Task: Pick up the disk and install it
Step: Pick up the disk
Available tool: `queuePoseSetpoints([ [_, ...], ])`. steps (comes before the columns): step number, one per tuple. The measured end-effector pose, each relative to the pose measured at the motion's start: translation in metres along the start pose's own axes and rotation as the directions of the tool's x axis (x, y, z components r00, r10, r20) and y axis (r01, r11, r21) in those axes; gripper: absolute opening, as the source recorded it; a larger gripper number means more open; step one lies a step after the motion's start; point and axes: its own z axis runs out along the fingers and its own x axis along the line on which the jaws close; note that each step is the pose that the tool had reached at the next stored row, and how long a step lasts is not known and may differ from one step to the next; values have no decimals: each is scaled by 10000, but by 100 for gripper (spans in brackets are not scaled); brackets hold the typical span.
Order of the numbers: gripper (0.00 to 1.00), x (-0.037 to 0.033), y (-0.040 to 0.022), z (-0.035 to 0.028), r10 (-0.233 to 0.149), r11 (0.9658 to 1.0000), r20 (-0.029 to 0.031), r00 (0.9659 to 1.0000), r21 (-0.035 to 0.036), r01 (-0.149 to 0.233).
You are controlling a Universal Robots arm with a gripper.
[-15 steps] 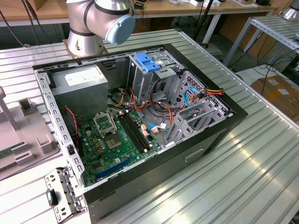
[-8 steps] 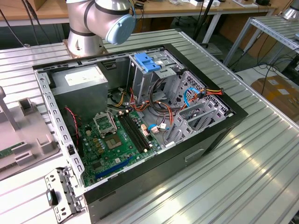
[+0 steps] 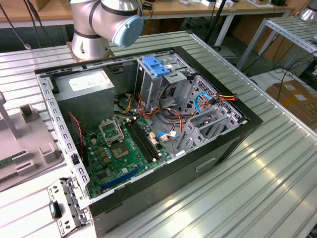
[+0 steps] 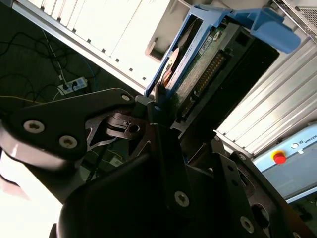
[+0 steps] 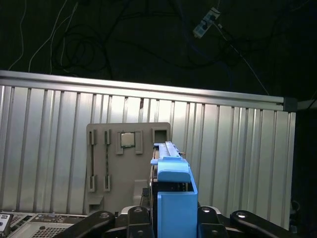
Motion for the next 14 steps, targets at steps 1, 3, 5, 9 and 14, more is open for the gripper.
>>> queuePoseSetpoints([
  [1, 36, 1, -4, -1, 0, 10000, 0, 10000, -1, 0],
  [3, 36, 2, -13, -1, 0, 10000, 0, 10000, 0, 0],
  [5, 36, 3, -27, -2, 0, 10000, 0, 10000, -1, 0],
  [9, 36, 4, -47, -3, 0, 10000, 0, 10000, 0, 0],
  [14, 36, 6, -70, -4, 0, 10000, 0, 10000, 0, 0],
])
